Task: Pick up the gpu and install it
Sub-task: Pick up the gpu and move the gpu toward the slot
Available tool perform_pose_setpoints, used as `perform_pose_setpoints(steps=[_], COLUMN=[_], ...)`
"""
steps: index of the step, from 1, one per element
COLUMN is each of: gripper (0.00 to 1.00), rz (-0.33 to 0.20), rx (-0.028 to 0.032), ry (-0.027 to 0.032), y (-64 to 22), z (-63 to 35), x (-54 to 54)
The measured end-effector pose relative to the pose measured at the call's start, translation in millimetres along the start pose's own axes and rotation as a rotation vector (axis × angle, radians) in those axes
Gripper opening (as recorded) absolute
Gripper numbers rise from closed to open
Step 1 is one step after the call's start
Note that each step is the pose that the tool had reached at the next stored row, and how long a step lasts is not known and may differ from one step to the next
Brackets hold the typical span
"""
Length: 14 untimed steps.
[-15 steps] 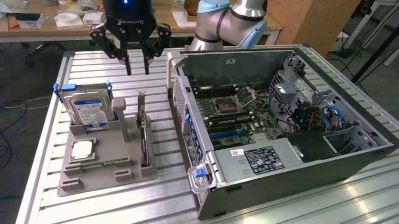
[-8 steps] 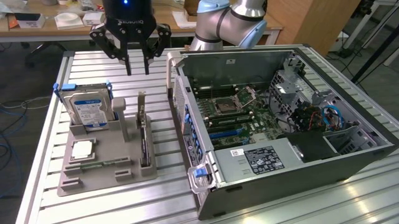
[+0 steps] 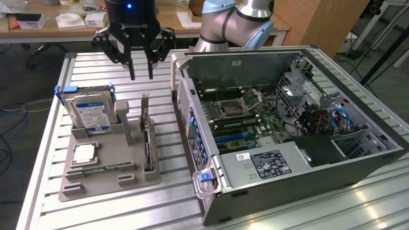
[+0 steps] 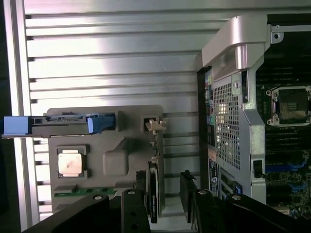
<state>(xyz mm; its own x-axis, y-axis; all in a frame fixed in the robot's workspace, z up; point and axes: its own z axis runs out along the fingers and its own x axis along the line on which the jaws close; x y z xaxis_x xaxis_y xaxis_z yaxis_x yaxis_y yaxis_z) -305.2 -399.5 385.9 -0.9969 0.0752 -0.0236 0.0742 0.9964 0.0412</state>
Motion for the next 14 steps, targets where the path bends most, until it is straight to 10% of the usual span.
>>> perform_pose_setpoints(steps=[14], gripper=[0.41], rz=[0.0], rx=[0.0011], ry=[-0.0001], y=[-2.4], z=[20.6], x=[0.4])
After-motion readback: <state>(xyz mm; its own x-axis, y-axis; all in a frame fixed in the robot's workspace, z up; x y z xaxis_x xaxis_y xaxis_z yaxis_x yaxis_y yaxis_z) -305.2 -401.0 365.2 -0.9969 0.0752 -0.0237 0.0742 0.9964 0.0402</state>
